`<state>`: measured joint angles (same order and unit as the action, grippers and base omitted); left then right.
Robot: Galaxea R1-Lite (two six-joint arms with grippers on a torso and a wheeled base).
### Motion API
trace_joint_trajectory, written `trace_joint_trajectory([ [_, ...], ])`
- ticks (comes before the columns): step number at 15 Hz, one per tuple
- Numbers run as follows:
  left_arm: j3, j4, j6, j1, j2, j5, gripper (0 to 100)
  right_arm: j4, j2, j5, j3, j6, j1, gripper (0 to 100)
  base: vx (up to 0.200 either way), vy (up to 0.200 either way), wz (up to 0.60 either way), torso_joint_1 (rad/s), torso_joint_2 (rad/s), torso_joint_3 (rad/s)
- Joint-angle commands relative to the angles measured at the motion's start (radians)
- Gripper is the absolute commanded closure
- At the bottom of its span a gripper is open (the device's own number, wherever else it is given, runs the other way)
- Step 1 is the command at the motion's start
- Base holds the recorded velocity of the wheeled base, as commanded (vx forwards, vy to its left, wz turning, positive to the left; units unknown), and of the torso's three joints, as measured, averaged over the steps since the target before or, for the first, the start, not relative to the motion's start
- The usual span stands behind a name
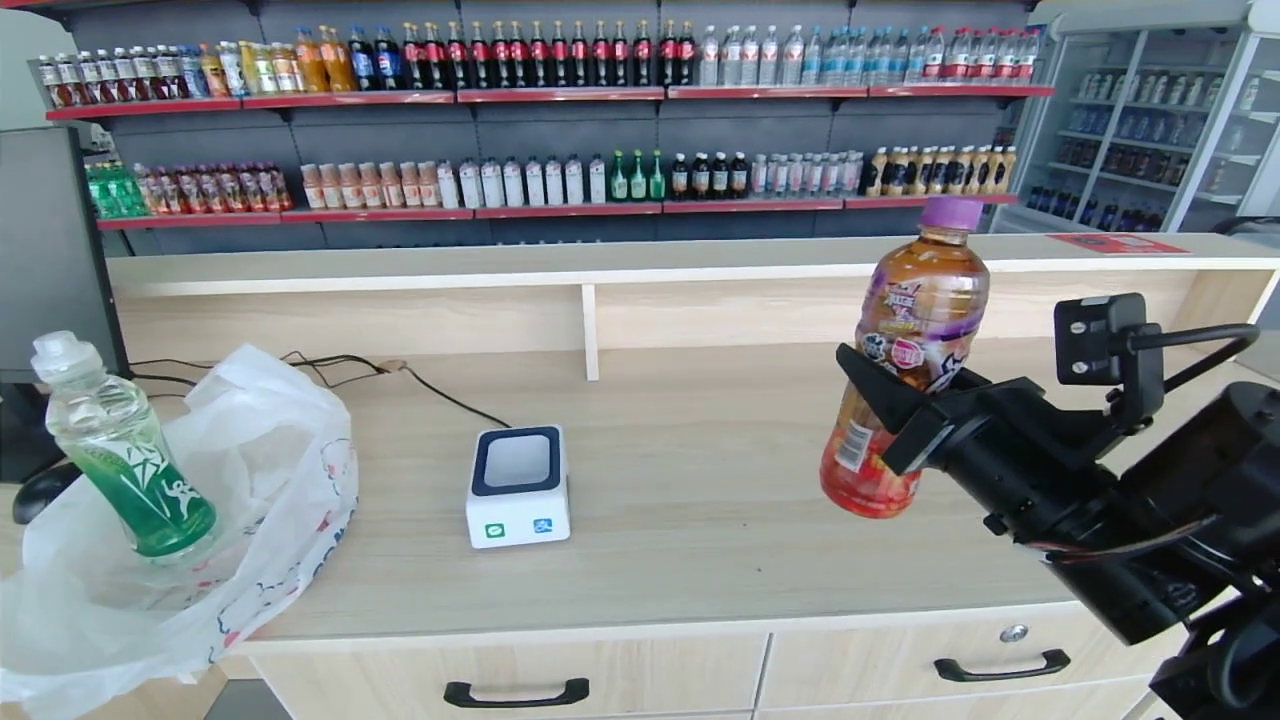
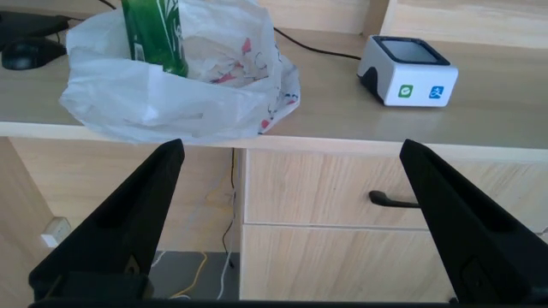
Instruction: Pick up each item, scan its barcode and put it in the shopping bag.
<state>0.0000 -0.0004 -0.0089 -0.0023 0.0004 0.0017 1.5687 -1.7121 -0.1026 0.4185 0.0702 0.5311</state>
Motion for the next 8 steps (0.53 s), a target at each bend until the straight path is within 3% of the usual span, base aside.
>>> trace_joint_trajectory([
  [1,0.000,-0.001,0.000,0.001,0.000,0.000,0,0.002,-0.004,-0.002,0.006,-0.001,-0.002,100,0.000,0.200,0.00,0.007,0.00,-0.002],
  [8,0.000,-0.001,0.000,0.001,0.000,0.000,0,0.002,-0.003,-0.002,0.000,0.000,-0.002,100,0.000,0.200,0.00,-0.001,0.01,0.003],
])
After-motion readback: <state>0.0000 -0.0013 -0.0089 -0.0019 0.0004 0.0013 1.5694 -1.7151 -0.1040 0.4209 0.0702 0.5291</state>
